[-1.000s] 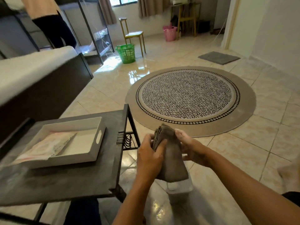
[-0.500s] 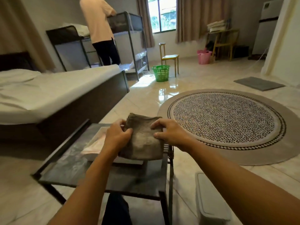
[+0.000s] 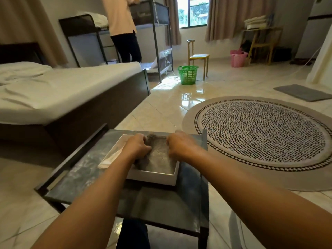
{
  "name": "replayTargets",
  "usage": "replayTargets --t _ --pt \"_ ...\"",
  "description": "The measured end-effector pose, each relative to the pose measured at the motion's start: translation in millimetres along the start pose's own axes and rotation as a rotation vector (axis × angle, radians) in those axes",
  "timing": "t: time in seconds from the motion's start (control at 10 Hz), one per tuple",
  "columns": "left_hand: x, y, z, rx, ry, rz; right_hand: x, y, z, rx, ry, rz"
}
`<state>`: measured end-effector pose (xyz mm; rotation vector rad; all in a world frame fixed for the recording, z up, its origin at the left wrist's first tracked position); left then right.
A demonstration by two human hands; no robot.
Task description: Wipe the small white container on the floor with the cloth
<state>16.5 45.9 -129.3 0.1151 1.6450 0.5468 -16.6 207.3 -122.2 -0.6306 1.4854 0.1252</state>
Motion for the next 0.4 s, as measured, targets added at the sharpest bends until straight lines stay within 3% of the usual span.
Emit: replayTargets --t 0.1,0.2,0.3,0.4 --pt "3 -3 -1 0.056 0.075 -0.091 1 -5 6 -0.141 0.099 0.119" --pt "-2 6 2 0.258 0.065 -0.231 6 -6 6 -0.228 -0.08 0.267" --pt "7 12 11 0.327 -0.177 -0.406 14 -2 11 -0.184 -0.25 0.293" --pt "11 15 15 0.324 -0.188 -0.434 1 4 19 -0.194 -0.204 0.076"
Point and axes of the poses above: each hand's wrist, its own z-axis away from the middle knuckle, its own x-axis out of the palm, y = z × x, the point moved 2 cm from there along -z, towards the middle knuckle, and after that the axes turned 7 degrees about x, right-handed, at the moved point
